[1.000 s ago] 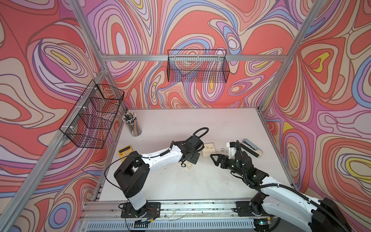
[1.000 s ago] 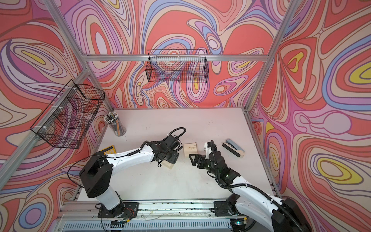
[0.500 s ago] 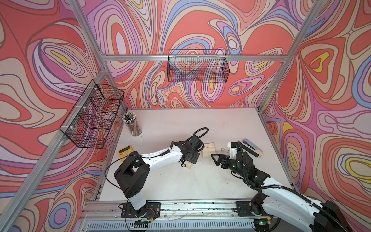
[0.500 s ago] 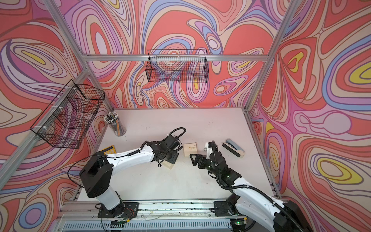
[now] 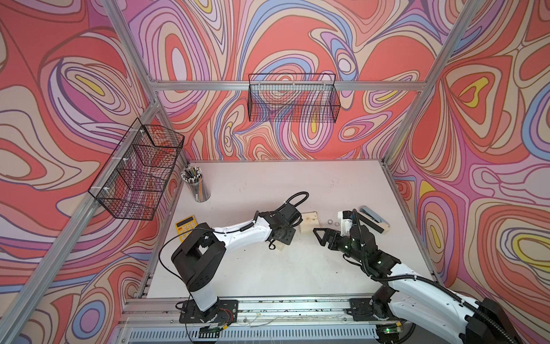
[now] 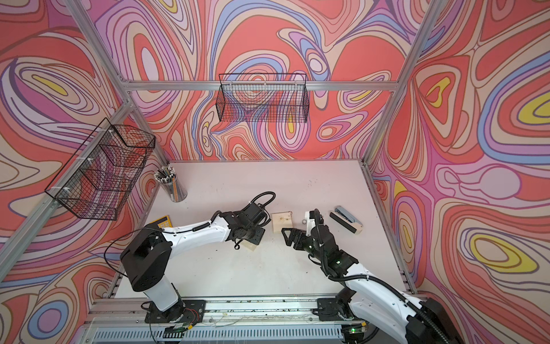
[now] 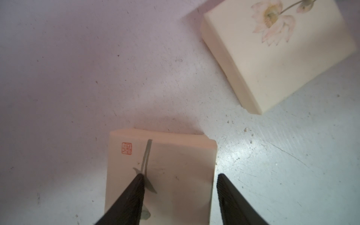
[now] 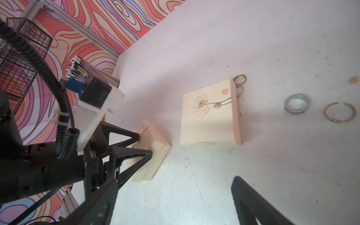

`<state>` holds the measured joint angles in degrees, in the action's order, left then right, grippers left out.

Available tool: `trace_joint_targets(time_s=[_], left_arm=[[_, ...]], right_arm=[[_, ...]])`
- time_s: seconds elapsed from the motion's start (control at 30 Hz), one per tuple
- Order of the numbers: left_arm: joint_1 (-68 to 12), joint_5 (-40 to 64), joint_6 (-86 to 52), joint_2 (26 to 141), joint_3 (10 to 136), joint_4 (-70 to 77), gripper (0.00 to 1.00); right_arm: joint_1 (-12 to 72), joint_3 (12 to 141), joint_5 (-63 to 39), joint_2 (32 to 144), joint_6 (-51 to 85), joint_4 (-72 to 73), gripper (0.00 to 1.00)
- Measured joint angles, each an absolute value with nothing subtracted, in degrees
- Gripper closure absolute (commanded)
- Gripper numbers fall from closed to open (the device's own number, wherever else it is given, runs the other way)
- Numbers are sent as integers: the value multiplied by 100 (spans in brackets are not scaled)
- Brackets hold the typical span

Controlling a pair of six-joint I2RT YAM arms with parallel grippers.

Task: Take the rings out of the lift-off lid box
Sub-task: Close the lid on the jewelry box.

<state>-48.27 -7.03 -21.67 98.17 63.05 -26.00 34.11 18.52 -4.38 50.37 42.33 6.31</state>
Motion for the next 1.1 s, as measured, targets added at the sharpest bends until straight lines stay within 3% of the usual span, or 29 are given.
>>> trace_joint_targets(time_s=[0.4,0.57,0.67,1.1], left_arm=[[-4797,-484,-2346,9701,6248,-2510,40],[-4794,-438,-2410,9432,6246,-2510,46],[-4792,-440,-2423,9393,6246,-2508,55],[-4790,-561,-2421,9780,6108,-2241,58]], right_arm=[[3411,1852,-412,5074,4270,633,4],[3411,1852,-399,5081,4274,633,4],[3411,1852,-388,5081,4274,633,4],[3411,1852,-362,5030,4274,530,4]])
